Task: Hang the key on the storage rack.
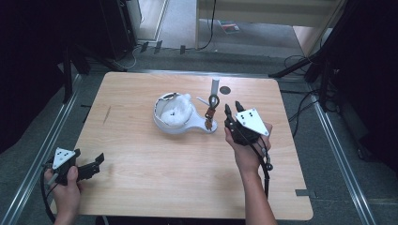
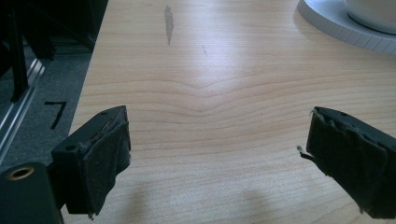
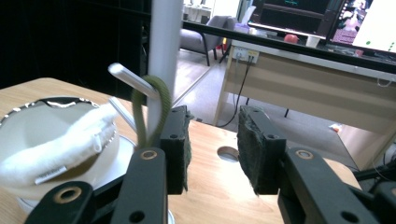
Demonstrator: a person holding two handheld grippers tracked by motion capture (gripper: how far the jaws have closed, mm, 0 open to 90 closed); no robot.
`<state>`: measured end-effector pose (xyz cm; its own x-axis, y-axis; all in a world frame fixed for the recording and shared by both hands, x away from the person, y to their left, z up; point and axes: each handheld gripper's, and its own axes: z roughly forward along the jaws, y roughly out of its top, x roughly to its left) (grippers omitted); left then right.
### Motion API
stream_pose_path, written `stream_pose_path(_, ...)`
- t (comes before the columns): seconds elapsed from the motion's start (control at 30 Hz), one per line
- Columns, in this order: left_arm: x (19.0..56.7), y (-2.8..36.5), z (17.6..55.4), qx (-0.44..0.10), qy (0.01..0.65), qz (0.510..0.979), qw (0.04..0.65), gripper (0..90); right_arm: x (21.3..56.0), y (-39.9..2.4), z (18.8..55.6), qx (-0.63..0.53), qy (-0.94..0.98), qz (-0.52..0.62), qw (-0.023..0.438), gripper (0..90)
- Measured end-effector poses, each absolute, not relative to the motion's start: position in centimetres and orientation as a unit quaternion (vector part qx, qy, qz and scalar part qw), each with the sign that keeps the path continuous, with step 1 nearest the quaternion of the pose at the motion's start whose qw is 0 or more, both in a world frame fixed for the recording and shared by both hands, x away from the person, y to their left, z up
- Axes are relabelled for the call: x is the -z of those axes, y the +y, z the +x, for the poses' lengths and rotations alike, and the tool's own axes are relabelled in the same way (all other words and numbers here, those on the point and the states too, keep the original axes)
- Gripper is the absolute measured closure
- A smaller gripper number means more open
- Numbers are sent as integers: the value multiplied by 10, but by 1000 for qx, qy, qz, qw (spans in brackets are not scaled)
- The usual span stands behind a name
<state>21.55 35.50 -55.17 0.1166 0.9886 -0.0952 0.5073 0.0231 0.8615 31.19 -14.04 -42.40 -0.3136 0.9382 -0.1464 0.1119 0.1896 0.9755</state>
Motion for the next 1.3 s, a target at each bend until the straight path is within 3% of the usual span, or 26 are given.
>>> stream_pose_path(0.17, 552, 355, 216, -300, 593, 633, 398, 70, 425, -152, 308, -489, 640, 417, 421, 590)
stream_pose_path(0.4, 552, 355, 216, -300, 593, 632, 398, 70, 426, -169, 301, -511, 630, 424, 403, 399)
stream_pose_path(0.5, 552, 355, 216, -300, 593, 632, 398, 70, 429, -176, 300, -508, 632, 417, 411, 385)
stream_pose_path(0.7, 552, 355, 216, -300, 593, 632, 398, 70, 438, -184, 294, -487, 628, 435, 423, 132)
stream_pose_path(0.83, 552, 355, 216, -300, 593, 632, 399, 70, 441, -193, 289, -486, 618, 452, 421, 122)
stream_pose_path(0.97, 552, 355, 215, -301, 592, 632, 399, 70, 444, -205, 285, -490, 613, 465, 410, 4)
stream_pose_path(1.3, 552, 355, 215, -301, 592, 632, 398, 70, 460, -229, 273, -467, 622, 480, 407, 0)
